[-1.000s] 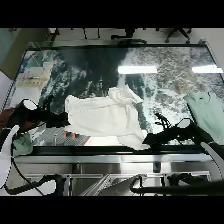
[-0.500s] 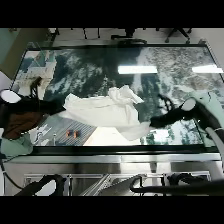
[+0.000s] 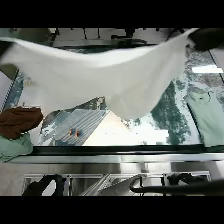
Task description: Fold the shirts.
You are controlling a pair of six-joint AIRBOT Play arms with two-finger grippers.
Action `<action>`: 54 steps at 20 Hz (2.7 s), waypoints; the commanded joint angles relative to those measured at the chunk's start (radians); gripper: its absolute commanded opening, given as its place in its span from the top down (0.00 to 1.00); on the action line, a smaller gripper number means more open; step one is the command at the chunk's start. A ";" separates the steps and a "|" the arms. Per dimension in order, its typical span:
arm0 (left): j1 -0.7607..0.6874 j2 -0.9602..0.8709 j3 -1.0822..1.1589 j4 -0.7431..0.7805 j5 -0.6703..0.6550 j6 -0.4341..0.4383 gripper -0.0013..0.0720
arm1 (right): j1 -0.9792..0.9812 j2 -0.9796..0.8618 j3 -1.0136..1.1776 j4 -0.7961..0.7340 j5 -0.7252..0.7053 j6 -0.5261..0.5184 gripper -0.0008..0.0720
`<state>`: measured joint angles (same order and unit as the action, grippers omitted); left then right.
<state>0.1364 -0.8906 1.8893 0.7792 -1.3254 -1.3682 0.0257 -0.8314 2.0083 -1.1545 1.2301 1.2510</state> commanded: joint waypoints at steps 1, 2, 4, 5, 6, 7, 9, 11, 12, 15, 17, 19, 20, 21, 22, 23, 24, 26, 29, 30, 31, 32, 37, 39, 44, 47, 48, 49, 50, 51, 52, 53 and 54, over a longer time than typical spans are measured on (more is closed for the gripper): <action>0.000 0.011 0.246 -0.014 -0.010 -0.021 0.96 | 0.000 0.059 0.163 0.025 -0.084 -0.100 0.96; -0.001 0.001 0.261 -0.015 -0.020 -0.031 0.96 | 0.000 0.068 0.163 0.034 -0.096 -0.125 0.96; -0.001 -0.013 0.211 -0.016 -0.029 -0.038 0.96 | 0.000 0.055 0.162 0.037 -0.101 -0.158 0.96; -0.001 -0.014 0.154 -0.016 -0.025 -0.037 0.96 | 0.000 0.029 0.159 0.037 -0.101 -0.161 0.96; 0.000 -0.017 0.082 -0.015 -0.016 -0.028 0.96 | 0.000 -0.003 0.150 0.037 -0.101 -0.168 0.96; -0.001 -0.031 0.021 -0.014 -0.010 -0.015 0.96 | 0.000 -0.042 0.137 0.038 -0.101 -0.177 0.96; -0.001 -0.095 -0.076 -0.014 -0.009 0.015 0.96 | 0.000 -0.154 0.101 0.064 -0.108 -0.182 0.96; -0.001 -0.190 -0.161 -0.011 -0.004 0.059 0.96 | 0.001 -0.298 0.058 0.091 -0.116 -0.182 0.96; 0.000 -0.251 -0.204 -0.011 0.002 0.082 0.96 | 0.001 -0.377 0.038 0.103 -0.130 -0.182 0.96; 0.000 -0.441 -0.335 -0.010 0.053 0.155 0.96 | 0.004 -0.601 0.026 0.154 -0.135 -0.182 0.96; 0.000 -0.571 -0.397 0.024 0.137 0.201 0.96 | 0.025 -0.733 0.025 0.165 -0.159 -0.182 0.96; 0.000 -0.680 -0.415 0.040 0.222 0.235 0.96 | 0.047 -0.824 0.025 0.164 -0.199 -0.182 0.96; 0.000 -0.725 -0.411 0.039 0.250 0.239 0.96 | 0.055 -0.855 0.025 0.166 -0.216 -0.182 0.96; 0.000 -0.768 -0.396 0.039 0.264 0.244 0.96 | 0.064 -0.877 0.025 0.165 -0.229 -0.182 0.96; 0.000 -0.804 -0.372 0.039 0.261 0.245 0.96 | 0.065 -0.890 0.025 0.166 -0.238 -0.177 0.96; 0.000 -0.841 -0.335 0.039 0.240 0.245 0.96 | 0.064 -0.893 0.025 0.165 -0.244 -0.171 0.96; 0.000 -0.869 -0.298 0.039 0.211 0.244 0.96 | 0.063 -0.895 0.025 0.164 -0.254 -0.151 0.95; 0.000 -0.917 -0.217 0.037 0.126 0.222 0.95 | 0.055 -0.891 0.026 0.164 -0.257 -0.095 0.51; 0.005 -0.951 -0.090 0.040 -0.016 0.124 0.09 | 0.032 -0.859 0.026 0.164 -0.221 -0.014 0.36; 0.013 -0.945 -0.055 0.041 -0.056 0.099 0.09 | 0.018 -0.835 0.026 0.163 -0.186 -0.013 0.36; 0.024 -0.933 -0.023 0.042 -0.108 0.083 0.09 | -0.006 -0.801 0.026 0.152 -0.130 -0.012 0.36; 0.040 -0.912 -0.013 0.042 -0.151 0.072 0.09 | -0.039 -0.761 0.025 0.134 -0.058 -0.013 0.36; 0.154 -0.676 -0.330 0.154 -0.218 0.050 0.09 | -0.228 -0.579 -0.115 0.113 0.209 0.004 0.39; 0.197 -0.557 -0.551 0.262 -0.194 0.051 0.09 | -0.301 -0.484 -0.280 0.112 0.238 0.003 0.52; 0.315 -0.385 -0.984 0.354 -0.120 0.068 0.09 | -0.431 -0.197 -0.800 0.112 0.202 -0.034 0.51; 0.352 -0.374 -1.120 0.351 -0.069 0.088 0.09 | -0.436 -0.092 -1.070 0.112 0.092 -0.055 0.51; 0.352 -0.374 -1.153 0.351 -0.045 0.089 0.09 | -0.436 -0.091 -1.130 0.112 0.068 -0.058 0.51; 0.352 -0.374 -1.184 0.343 -0.017 0.092 0.09 | -0.436 -0.105 -1.170 0.117 0.053 -0.077 0.51; 0.352 -0.374 -1.211 0.322 0.013 0.106 0.09 | -0.436 -0.125 -1.194 0.129 0.048 -0.098 0.51; 0.352 -0.374 -1.230 0.294 0.038 0.126 0.09 | -0.435 -0.151 -1.205 0.140 0.048 -0.121 0.51; 0.352 -0.374 -1.240 0.271 0.064 0.140 0.09 | -0.435 -0.175 -1.206 0.154 0.045 -0.137 0.51; 0.352 -0.374 -1.243 0.259 0.087 0.146 0.09 | -0.435 -0.196 -1.206 0.167 0.031 -0.158 0.51; 0.351 -0.374 -1.242 0.257 0.099 0.146 0.09 | -0.435 -0.216 -1.206 0.174 0.012 -0.182 0.51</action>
<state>0.4839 -1.2682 0.6853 1.0718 -1.2987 -1.2476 -0.4072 -1.0077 0.8459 -1.0103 1.2835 1.1313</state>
